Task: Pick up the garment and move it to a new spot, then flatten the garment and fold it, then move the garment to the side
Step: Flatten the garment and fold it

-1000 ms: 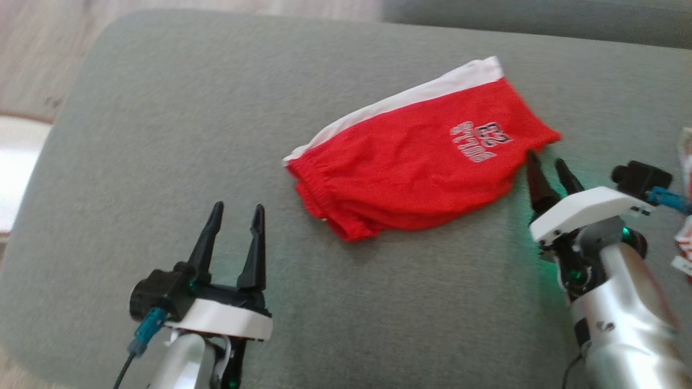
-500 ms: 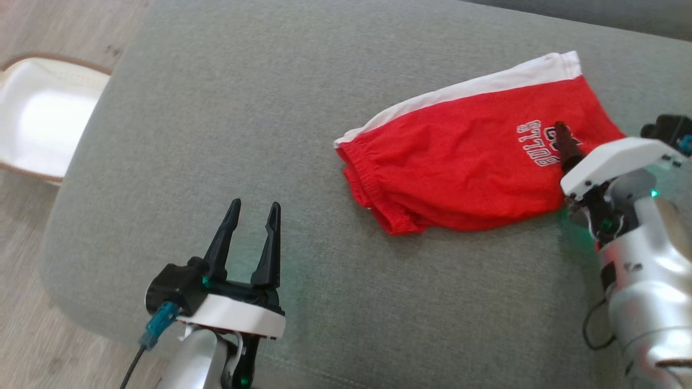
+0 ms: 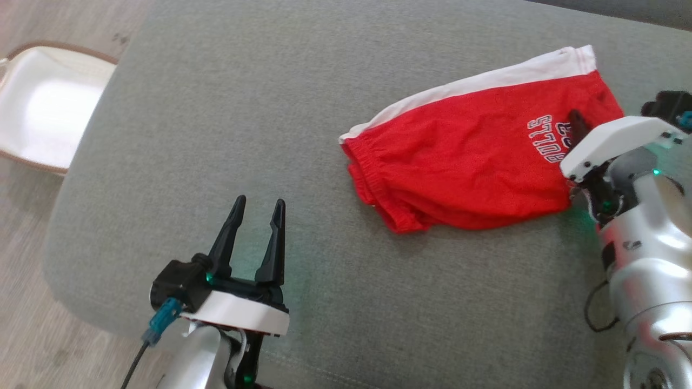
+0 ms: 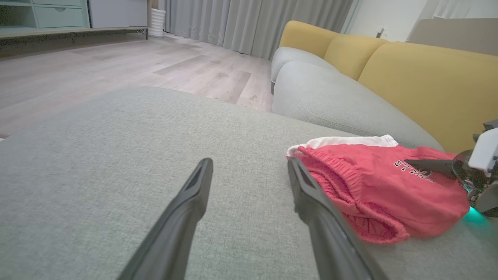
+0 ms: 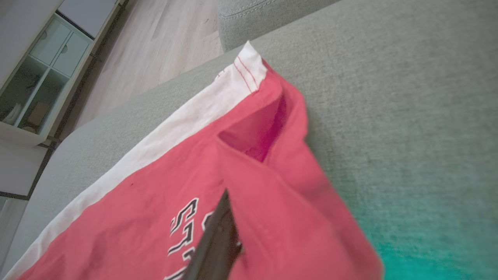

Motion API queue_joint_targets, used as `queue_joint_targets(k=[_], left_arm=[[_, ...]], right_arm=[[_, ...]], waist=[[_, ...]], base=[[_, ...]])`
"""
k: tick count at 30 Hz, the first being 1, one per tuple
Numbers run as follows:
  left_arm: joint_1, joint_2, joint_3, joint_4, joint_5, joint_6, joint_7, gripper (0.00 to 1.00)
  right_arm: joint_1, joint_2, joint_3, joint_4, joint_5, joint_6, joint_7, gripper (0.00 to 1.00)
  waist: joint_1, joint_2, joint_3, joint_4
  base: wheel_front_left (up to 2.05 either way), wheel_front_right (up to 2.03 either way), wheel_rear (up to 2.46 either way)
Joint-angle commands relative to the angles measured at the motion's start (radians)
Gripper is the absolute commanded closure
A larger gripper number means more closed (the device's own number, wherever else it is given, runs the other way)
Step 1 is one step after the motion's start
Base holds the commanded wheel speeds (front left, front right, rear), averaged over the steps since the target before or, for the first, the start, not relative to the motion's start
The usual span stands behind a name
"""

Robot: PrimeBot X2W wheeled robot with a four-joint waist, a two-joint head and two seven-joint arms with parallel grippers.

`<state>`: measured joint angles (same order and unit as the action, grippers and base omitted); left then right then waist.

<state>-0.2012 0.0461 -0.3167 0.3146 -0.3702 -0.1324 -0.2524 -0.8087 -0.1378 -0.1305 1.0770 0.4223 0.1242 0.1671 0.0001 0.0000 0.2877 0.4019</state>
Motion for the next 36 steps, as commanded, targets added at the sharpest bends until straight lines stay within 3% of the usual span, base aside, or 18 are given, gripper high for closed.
queue_joint_targets(k=[1,18,27,36], left_arm=[[-0.034,0.004,0.033,-0.026,0.000,0.002,-0.009,0.00],[-0.018,0.004,0.046,-0.021,0.016,0.002,-0.009,0.00],[0.020,0.004,0.054,-0.013,0.037,0.002,-0.009,0.00],[0.033,0.004,0.048,-0.012,0.042,0.002,-0.009,0.00]], right_arm=[[0.023,0.033,0.023,0.004,0.003,0.007,-0.007,1.00],[0.228,0.076,0.061,-0.152,0.162,0.007,-0.303,1.00],[0.358,0.079,0.051,-0.198,0.146,0.007,-0.351,1.00],[0.389,0.081,-0.007,-0.232,0.122,0.007,-0.376,1.00]], waist=[[-0.0001,0.0000,-0.003,-0.011],[-0.0001,0.0000,-0.090,-0.206],[-0.0001,0.0000,-0.138,-0.287],[-0.0001,0.0000,-0.155,-0.313]], base=[[0.00,0.00,0.00],[0.00,0.00,0.00],[0.00,0.00,0.00],[0.00,0.00,0.00]])
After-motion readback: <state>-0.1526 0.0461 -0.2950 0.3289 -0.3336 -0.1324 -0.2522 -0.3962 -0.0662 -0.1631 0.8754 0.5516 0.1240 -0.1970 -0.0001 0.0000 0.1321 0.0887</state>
